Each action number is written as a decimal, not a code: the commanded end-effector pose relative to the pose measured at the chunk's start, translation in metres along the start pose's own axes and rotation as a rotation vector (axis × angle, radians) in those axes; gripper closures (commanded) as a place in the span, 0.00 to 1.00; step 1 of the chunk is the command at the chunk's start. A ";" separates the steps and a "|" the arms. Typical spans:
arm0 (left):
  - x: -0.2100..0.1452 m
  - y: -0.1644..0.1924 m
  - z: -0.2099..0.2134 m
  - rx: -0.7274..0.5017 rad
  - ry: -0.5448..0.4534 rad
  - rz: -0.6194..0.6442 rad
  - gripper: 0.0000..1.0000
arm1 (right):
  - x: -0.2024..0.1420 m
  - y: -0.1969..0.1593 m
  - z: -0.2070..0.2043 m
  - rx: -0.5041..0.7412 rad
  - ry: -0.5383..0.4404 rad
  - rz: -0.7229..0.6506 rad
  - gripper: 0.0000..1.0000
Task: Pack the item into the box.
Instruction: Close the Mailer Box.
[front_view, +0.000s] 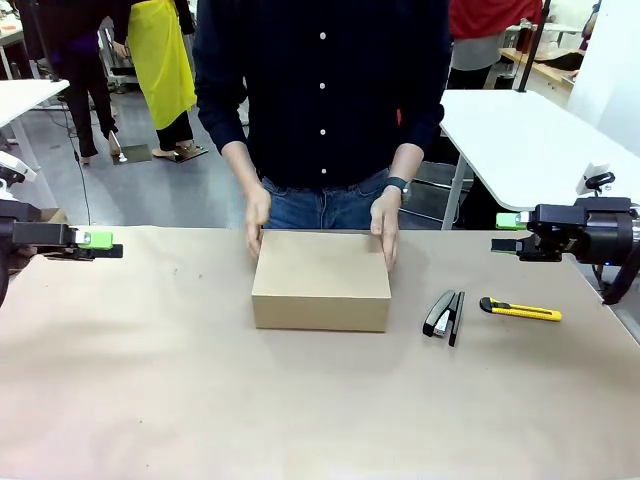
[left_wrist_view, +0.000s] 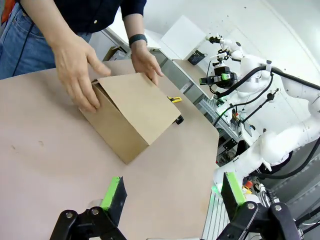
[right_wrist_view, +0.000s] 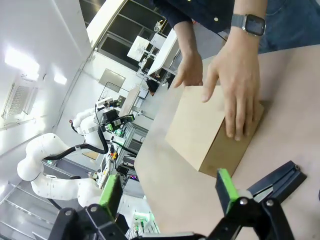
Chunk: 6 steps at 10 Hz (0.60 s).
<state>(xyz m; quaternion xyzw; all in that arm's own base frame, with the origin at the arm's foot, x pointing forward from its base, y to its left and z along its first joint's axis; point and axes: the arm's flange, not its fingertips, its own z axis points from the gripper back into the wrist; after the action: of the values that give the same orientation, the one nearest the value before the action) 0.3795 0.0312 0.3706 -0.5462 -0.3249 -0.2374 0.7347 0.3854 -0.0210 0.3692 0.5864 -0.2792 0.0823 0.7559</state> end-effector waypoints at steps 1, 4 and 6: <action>-0.001 -0.002 0.002 0.004 0.009 -0.023 0.00 | 0.001 0.001 0.000 0.003 -0.003 0.023 0.00; -0.001 -0.002 0.002 0.004 0.009 -0.023 0.00 | 0.001 0.001 0.000 0.003 -0.003 0.023 0.00; -0.001 -0.002 0.002 0.004 0.009 -0.023 0.00 | 0.001 0.001 0.000 0.003 -0.003 0.023 0.00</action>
<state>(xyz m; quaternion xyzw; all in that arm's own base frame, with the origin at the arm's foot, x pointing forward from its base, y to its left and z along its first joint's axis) 0.3795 0.0312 0.3706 -0.5462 -0.3249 -0.2374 0.7347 0.3854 -0.0210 0.3692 0.5864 -0.2792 0.0824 0.7559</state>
